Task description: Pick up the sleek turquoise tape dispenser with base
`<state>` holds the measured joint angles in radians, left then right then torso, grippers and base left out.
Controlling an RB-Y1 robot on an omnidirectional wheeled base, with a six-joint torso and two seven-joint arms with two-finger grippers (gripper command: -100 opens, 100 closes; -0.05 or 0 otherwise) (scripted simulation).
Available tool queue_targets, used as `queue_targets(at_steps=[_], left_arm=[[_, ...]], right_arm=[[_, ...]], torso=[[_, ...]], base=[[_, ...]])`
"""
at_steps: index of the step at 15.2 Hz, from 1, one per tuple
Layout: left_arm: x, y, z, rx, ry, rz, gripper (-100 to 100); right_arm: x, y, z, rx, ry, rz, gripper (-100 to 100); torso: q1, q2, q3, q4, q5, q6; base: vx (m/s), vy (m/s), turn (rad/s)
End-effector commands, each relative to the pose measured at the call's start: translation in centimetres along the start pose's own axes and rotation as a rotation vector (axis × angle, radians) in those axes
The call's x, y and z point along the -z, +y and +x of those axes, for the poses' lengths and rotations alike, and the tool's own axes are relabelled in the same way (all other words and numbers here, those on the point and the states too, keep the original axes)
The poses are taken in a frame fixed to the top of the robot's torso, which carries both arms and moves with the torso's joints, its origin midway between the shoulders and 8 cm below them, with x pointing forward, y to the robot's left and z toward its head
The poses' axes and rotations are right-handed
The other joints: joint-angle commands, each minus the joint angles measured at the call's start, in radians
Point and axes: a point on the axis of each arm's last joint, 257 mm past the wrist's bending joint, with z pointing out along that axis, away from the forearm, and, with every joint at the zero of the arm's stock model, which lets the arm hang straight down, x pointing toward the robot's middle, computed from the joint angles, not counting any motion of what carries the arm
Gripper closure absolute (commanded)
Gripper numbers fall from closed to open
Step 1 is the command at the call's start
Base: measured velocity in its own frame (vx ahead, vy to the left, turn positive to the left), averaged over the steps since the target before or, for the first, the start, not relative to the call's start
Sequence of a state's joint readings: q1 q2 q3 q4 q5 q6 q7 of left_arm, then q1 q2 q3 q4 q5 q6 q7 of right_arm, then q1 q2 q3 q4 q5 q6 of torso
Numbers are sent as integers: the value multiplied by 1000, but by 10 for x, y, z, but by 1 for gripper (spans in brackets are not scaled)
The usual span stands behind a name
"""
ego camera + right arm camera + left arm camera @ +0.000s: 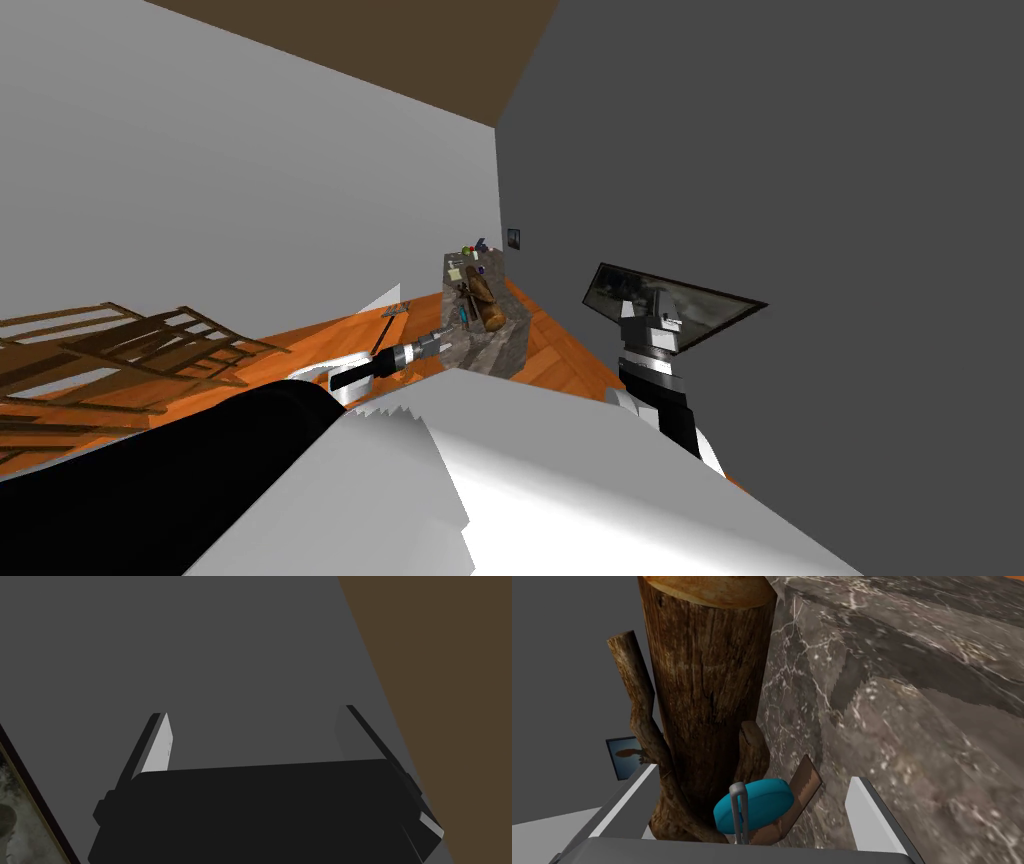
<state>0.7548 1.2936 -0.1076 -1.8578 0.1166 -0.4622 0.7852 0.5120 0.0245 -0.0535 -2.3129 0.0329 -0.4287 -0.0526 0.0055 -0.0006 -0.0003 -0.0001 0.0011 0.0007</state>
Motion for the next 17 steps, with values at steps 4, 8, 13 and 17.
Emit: queue_targets(at_steps=[4,8,13,17], left_arm=[[9,12,-15,30,4,-89,-100],[24,31,-32,82,-14,-189,-100],[41,45,-52,120,-35,-295,-100],[49,49,-63,128,-46,-354,-100]], right_arm=[[0,0,0,0,0,0,0],[0,0,0,0,0,0,0],[0,0,0,0,0,0,0],[0,0,0,0,0,0,0]], torso=[[0,-1,-1,0,0,0],[-1,-2,-1,0,0,-1],[0,-2,-1,0,0,-1],[0,-2,-1,-1,0,0]], base=[[-34,41,-214],[-29,39,-226],[-29,47,-282],[-31,48,-228]])
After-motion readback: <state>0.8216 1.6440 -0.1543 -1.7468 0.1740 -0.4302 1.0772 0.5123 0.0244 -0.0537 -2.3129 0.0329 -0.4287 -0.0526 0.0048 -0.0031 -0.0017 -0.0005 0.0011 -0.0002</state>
